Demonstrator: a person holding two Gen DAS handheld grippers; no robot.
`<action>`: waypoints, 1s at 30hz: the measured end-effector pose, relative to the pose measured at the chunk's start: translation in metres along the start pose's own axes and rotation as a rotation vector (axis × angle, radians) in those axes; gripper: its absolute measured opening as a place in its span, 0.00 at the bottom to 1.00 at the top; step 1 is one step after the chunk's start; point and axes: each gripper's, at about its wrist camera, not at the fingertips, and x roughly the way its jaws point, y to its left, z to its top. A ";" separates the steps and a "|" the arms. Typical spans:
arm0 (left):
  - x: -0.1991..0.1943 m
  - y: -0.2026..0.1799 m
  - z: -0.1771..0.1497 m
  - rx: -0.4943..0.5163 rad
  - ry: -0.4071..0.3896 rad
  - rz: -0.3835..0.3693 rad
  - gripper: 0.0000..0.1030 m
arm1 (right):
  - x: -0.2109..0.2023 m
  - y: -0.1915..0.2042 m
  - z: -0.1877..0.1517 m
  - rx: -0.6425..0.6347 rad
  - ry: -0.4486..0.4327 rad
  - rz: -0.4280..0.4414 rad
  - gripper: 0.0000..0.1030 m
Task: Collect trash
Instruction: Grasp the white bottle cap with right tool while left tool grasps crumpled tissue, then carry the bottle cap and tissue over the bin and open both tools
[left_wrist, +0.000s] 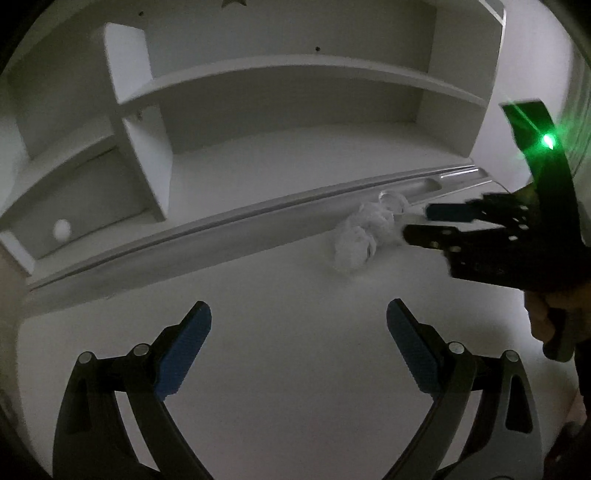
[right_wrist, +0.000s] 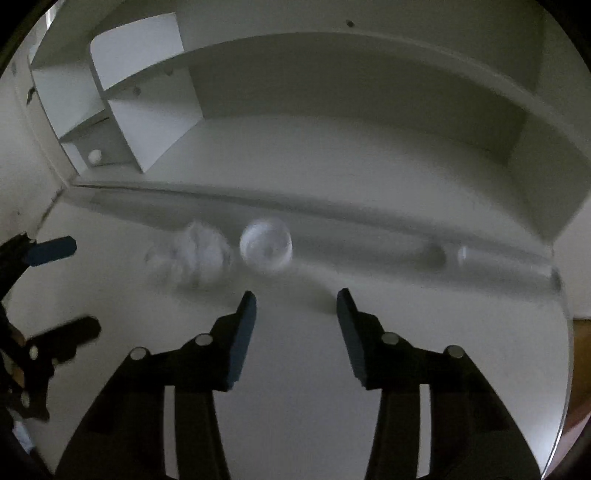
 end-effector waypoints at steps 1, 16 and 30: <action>0.004 0.000 0.001 0.005 0.003 -0.004 0.90 | 0.003 0.002 0.005 -0.004 0.004 0.010 0.43; 0.050 -0.035 0.038 0.064 0.003 -0.044 0.84 | -0.049 -0.009 -0.022 0.007 -0.047 0.012 0.29; -0.004 -0.169 0.006 0.211 -0.011 -0.157 0.32 | -0.218 -0.119 -0.219 0.324 -0.142 -0.185 0.29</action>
